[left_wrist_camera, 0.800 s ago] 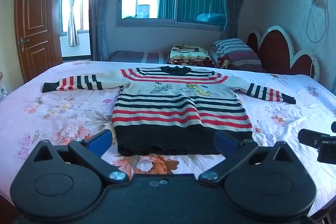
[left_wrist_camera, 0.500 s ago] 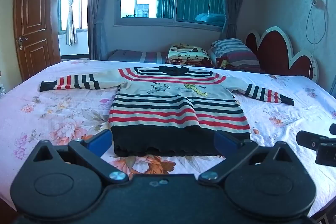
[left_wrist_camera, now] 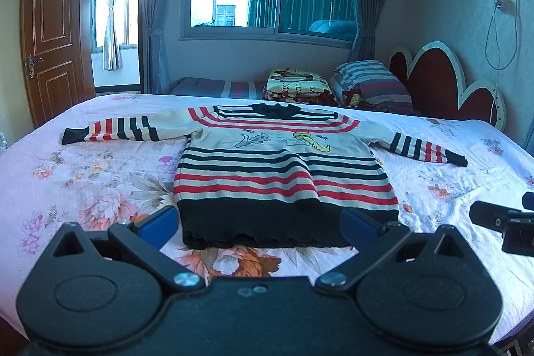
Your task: Fold small clothes
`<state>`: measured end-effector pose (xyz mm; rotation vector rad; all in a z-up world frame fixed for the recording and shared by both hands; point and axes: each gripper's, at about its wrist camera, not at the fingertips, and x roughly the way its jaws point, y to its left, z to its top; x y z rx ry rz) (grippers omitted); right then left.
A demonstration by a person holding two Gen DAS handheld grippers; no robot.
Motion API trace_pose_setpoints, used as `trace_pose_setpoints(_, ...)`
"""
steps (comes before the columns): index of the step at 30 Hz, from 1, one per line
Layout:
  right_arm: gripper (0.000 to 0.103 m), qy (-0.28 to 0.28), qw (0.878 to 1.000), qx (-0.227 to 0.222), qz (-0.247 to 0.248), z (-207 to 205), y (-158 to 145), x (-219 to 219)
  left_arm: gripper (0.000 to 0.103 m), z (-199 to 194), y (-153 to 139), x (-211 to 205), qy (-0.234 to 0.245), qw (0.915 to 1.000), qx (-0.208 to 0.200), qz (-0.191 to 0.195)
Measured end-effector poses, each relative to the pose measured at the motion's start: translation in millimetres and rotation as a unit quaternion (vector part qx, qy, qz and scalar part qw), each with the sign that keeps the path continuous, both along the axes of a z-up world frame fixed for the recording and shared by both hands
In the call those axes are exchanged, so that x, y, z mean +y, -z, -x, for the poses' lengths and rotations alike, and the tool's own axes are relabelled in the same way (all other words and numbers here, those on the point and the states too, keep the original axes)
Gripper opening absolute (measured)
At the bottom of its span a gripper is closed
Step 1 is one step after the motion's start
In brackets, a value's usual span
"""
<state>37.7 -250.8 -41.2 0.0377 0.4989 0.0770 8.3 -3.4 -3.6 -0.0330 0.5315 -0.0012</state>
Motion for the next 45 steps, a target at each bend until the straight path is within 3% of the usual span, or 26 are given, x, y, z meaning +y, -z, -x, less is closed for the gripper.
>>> trace_pose_setpoints(45, 0.103, -0.005, 1.000, -0.002, -0.004, -5, -3, 13, 0.102, 4, -2, 18, -0.002, 1.0000, 0.001, 0.004)
